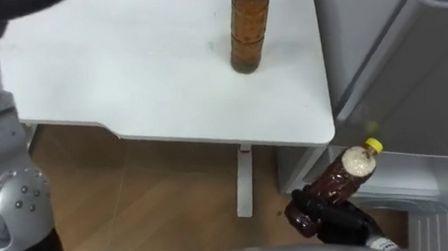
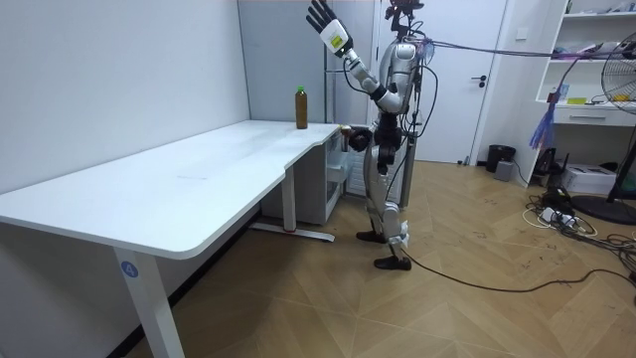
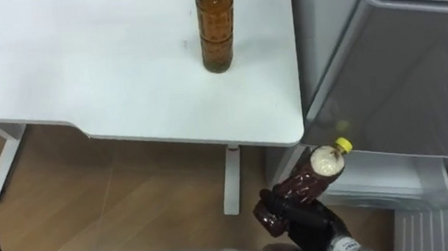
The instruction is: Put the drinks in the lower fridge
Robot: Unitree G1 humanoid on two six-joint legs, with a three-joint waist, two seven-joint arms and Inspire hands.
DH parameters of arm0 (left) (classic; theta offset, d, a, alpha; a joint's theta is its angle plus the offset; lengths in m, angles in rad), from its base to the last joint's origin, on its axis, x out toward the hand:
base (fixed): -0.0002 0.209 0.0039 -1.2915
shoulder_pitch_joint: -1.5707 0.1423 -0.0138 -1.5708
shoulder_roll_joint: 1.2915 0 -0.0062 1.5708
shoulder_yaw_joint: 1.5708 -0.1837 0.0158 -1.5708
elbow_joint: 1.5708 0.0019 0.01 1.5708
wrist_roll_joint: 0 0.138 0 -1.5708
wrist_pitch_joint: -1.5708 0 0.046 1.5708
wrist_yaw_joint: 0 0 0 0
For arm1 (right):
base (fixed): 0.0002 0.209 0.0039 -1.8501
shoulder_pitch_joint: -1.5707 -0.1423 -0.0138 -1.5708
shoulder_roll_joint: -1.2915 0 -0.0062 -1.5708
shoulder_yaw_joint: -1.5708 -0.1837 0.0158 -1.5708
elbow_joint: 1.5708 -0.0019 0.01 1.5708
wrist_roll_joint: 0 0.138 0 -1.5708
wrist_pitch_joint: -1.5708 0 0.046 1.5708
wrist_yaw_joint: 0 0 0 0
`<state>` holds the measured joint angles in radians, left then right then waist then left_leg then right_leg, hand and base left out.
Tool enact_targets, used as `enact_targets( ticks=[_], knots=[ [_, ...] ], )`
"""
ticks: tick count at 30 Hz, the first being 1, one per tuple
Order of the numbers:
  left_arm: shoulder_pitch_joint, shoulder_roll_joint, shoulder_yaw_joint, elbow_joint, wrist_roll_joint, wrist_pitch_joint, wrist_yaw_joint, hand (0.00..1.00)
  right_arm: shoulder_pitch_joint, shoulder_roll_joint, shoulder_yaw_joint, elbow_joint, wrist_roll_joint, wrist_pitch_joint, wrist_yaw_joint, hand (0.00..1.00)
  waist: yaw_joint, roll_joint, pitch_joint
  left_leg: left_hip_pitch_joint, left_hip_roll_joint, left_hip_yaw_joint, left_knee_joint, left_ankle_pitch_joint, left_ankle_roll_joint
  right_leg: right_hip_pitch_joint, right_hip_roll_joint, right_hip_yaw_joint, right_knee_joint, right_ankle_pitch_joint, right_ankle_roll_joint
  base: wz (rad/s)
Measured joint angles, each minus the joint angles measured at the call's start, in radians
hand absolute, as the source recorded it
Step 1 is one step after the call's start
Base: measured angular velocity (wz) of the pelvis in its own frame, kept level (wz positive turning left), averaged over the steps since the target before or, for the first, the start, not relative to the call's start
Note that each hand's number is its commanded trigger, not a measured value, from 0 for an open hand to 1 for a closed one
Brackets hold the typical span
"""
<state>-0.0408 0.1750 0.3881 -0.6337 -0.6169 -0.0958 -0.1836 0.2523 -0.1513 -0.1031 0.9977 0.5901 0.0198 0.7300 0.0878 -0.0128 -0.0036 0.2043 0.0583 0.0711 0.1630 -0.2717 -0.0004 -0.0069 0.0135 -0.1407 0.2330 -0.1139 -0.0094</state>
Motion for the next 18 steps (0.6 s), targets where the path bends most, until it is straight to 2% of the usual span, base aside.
enact_targets(
  ticks=[2,4,5,6,8,11,15,17,18],
  knots=[
    [0.000,-0.001,0.051,-0.004,0.001,-0.002,0.045,0.00,0.000,0.001,-0.016,0.046,0.016,-0.017,-0.013,1.00,0.002,0.001,0.0000,0.013,0.001,-0.004,0.005,0.000,0.000,0.023,0.000,-0.003,-0.014,-0.001,0.001,0.10],
    [0.001,0.000,0.111,-0.005,0.001,-0.023,0.102,0.00,0.005,0.003,-0.045,0.096,0.015,-0.028,-0.034,1.00,0.005,0.002,-0.0066,0.019,0.001,-0.003,0.005,0.000,0.000,0.031,0.000,-0.010,-0.017,-0.005,0.003,0.07],
    [0.000,0.000,0.152,-0.005,0.007,-0.042,0.142,0.00,0.011,0.006,-0.066,0.117,0.021,-0.028,-0.054,1.00,0.008,0.004,-0.0062,0.026,0.001,-0.003,0.005,0.000,0.000,0.035,-0.001,-0.011,-0.019,-0.005,0.003,-0.04],
    [0.001,0.000,0.191,-0.003,0.024,-0.051,0.189,0.00,0.012,0.009,-0.093,0.138,0.038,-0.033,-0.073,1.00,0.012,0.011,-0.0022,0.033,0.001,-0.006,0.003,0.000,0.000,0.046,0.000,-0.011,-0.024,-0.005,0.003,-0.06],
    [0.002,0.001,0.228,0.000,0.050,-0.069,0.261,0.00,0.012,0.009,-0.119,0.167,0.051,-0.042,-0.101,1.00,0.018,0.013,-0.0018,0.047,0.000,-0.023,0.002,0.000,0.000,0.061,0.000,-0.011,-0.029,-0.005,0.004,-0.03],
    [0.016,0.001,0.284,0.036,0.146,-0.090,0.376,0.00,0.014,0.008,-0.164,0.203,0.048,-0.054,-0.149,1.00,0.023,0.013,-0.0006,0.052,-0.001,-0.025,0.000,0.000,0.000,0.060,0.000,-0.011,-0.031,-0.009,0.006,0.04],
    [0.058,0.001,0.333,0.127,0.148,-0.097,0.495,0.00,0.040,0.003,-0.181,0.214,0.048,-0.046,-0.215,1.00,0.031,0.018,-0.0005,0.053,-0.001,-0.026,-0.005,0.000,0.000,0.058,0.000,-0.011,-0.029,-0.011,0.008,0.06],
    [0.104,0.001,0.351,0.220,0.135,-0.095,0.574,0.00,0.048,0.002,-0.196,0.214,0.056,-0.018,-0.267,1.00,0.031,0.029,-0.0002,0.061,0.001,-0.030,-0.022,-0.002,0.000,0.057,0.005,-0.006,-0.028,-0.011,0.007,-0.02],
    [0.147,0.001,0.343,0.276,0.106,-0.094,0.606,0.00,0.059,0.002,-0.195,0.214,0.082,-0.001,-0.296,1.00,0.029,0.036,-0.0021,0.067,0.000,-0.034,-0.026,-0.002,0.000,0.058,0.005,-0.005,-0.023,-0.011,0.008,-0.04]
  ],
)
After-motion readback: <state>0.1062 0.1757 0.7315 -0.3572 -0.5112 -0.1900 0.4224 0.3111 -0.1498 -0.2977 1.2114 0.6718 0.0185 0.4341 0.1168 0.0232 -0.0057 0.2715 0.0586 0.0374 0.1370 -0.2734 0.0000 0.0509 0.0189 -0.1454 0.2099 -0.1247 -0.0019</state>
